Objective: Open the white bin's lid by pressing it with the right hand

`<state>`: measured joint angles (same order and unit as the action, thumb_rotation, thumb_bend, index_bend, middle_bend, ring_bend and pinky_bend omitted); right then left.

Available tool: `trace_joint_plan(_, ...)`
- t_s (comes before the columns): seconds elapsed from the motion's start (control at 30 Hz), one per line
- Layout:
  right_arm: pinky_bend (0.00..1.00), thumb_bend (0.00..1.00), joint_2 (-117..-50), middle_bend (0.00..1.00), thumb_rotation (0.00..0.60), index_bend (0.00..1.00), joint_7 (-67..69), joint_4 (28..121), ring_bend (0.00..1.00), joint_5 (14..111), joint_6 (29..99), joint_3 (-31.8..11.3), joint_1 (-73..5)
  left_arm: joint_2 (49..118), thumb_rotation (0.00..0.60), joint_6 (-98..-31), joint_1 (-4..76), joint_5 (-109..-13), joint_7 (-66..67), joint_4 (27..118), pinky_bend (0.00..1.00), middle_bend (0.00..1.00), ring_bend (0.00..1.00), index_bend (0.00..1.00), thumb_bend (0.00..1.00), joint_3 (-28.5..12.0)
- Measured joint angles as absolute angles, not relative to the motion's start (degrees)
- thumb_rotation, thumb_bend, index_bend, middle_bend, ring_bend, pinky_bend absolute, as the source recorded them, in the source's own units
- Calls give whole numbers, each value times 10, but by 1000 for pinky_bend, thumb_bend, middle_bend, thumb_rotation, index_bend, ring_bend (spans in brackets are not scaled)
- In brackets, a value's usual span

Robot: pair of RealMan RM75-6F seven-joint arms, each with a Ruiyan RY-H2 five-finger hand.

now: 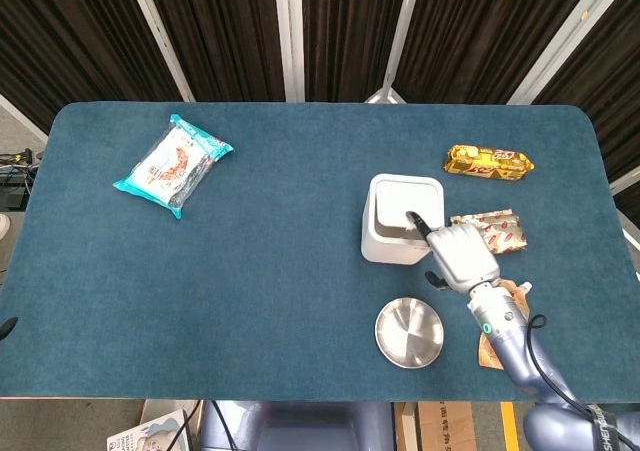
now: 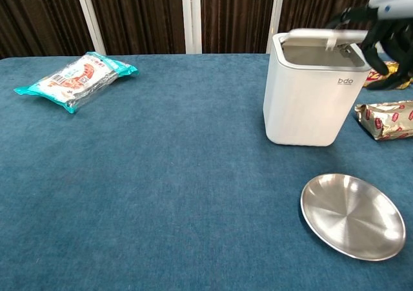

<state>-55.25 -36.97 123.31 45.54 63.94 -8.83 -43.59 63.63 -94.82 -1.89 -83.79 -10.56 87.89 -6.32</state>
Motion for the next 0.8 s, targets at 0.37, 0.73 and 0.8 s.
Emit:
trace_joint_plan(0.37,71,289,-512,99,600,46,-204,1223,78,647,751,-62,-298,638,600,-950,-19,-838,-100,882,166,194,24,216,62,-64)
trace_joint_plan(0.73,32,289,-623,97,600,51,-93,1002,76,840,890,42,-123,636,600,-958,-24,-843,-105,882,166,194,24,216,62,-62)
trace_joint_plan(0.8,21,289,-646,97,600,54,-78,967,76,842,899,47,-104,636,600,-958,-24,-843,-108,881,166,194,24,216,62,-62)
